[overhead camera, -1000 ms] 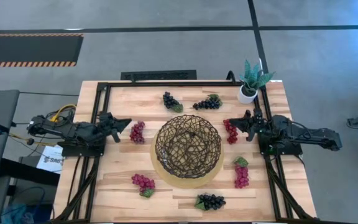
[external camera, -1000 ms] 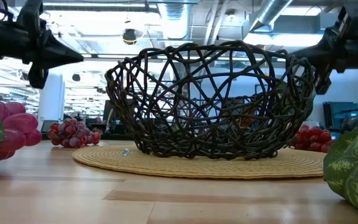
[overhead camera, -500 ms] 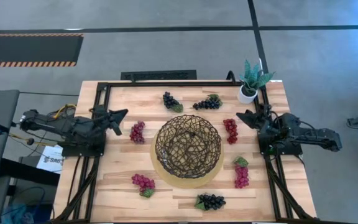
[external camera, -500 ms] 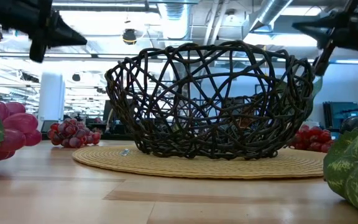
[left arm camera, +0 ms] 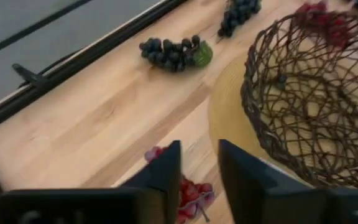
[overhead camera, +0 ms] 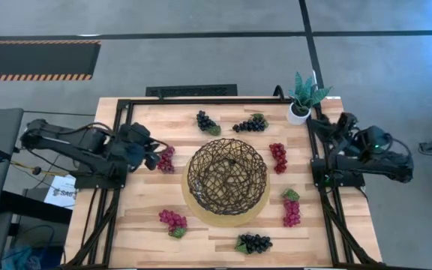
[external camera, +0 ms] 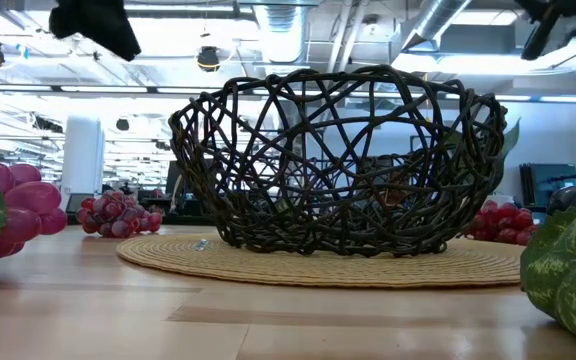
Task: Build produce basket
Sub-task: Put the left red grapes into the black wire basket
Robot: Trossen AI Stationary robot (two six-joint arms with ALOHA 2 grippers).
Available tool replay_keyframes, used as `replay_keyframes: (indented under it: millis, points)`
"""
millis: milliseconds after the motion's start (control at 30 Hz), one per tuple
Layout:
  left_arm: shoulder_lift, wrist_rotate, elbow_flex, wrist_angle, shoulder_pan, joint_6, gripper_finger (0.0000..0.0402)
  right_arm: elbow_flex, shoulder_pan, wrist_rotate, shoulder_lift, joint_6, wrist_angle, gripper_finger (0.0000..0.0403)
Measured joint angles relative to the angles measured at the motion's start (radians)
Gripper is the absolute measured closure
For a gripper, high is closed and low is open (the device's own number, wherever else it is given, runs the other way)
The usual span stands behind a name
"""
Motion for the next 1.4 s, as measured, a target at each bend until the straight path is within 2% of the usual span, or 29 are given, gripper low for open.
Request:
replay_keyframes:
  millis: [133, 233, 400, 500, 800, 1100, 1267, 1400]
  points:
    - [0.103, 0.002, 0.065, -0.096, 0.019, -0.143, 0.0214, 0.132, 0.000, 0.058, 0.000, -0.037, -0.187, 0.0256]
    - [0.156, 0.025, 0.074, -0.130, 0.052, -0.291, 0.0180, 0.215, 0.000, 0.050, 0.000, -0.080, -0.221, 0.0227]
    - [0.240, 0.116, 0.074, -0.187, 0.121, -0.480, 0.0160, 0.337, 0.002, -0.017, 0.000, -0.150, -0.294, 0.0204]
    - [0.298, 0.197, 0.074, -0.222, 0.159, -0.529, 0.0160, 0.386, 0.002, -0.048, 0.000, -0.160, -0.349, 0.0203]
    - [0.471, 0.334, 0.074, -0.214, 0.264, -0.534, 0.0159, 0.417, 0.002, -0.121, 0.000, -0.182, -0.382, 0.0217]
    - [0.626, 0.412, 0.074, -0.080, 0.365, -0.338, 0.0159, 0.417, 0.002, -0.173, 0.000, -0.182, -0.377, 0.0215]
    - [0.683, 0.471, 0.065, -0.112, 0.406, -0.254, 0.0159, 0.417, 0.002, -0.174, 0.000, -0.175, -0.377, 0.0218]
    - [0.682, 0.532, 0.005, -0.119, 0.420, -0.246, 0.0159, 0.417, 0.002, -0.174, 0.000, -0.174, -0.378, 0.0215]
